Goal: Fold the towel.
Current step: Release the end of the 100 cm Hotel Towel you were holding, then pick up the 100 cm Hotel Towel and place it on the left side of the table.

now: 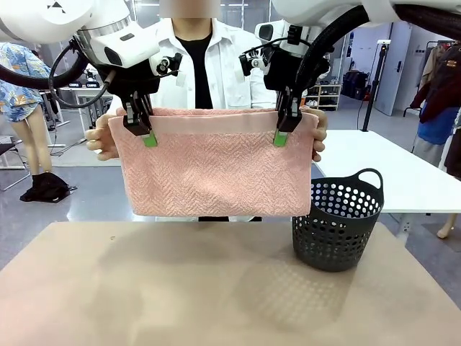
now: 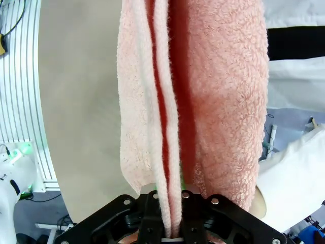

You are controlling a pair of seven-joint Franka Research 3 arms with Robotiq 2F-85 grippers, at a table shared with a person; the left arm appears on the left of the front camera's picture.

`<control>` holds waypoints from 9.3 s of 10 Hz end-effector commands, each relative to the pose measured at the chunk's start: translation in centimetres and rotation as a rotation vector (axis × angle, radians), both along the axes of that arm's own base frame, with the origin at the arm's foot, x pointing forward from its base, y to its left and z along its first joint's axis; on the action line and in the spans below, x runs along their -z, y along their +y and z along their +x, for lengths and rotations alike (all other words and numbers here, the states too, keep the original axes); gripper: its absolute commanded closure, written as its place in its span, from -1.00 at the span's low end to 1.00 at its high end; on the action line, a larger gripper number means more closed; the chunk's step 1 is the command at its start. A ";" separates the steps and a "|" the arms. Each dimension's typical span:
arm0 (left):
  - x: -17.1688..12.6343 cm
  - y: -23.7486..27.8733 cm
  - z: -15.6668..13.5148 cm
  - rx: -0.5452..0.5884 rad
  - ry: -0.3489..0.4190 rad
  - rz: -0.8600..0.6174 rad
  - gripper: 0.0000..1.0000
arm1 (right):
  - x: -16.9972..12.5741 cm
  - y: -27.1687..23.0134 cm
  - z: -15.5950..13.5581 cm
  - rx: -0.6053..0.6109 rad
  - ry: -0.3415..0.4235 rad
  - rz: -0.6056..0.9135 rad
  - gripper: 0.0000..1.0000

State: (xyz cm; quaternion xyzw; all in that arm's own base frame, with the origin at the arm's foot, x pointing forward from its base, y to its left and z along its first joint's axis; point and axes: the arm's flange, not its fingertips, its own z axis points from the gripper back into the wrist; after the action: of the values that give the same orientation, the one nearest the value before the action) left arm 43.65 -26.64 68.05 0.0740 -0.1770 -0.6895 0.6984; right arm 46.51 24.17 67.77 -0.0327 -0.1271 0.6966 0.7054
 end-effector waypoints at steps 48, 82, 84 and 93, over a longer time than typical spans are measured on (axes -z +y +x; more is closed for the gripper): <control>-15.0 32.4 -14.8 -0.821 -0.120 -0.540 -0.90 | -14.5 -31.0 -14.7 0.774 -0.162 0.565 -0.78; -10.6 29.4 -10.6 -0.828 -0.028 -0.568 -0.90 | -14.5 -31.0 -14.7 0.774 -0.162 0.565 -0.78; -7.9 27.5 -9.9 -0.841 0.022 -0.596 -0.90 | -14.5 -31.0 -14.7 0.774 -0.162 0.565 -0.78; 13.3 14.4 -1.9 -1.101 0.406 -0.587 -0.90 | -14.5 -31.0 -14.7 0.774 -0.162 0.565 -0.78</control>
State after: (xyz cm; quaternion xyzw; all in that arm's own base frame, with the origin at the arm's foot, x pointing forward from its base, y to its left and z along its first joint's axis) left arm 40.49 -10.87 55.70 -0.1578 -0.1621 -0.1710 0.9589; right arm 31.77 -6.79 82.11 0.0627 -0.3434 0.3198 0.8808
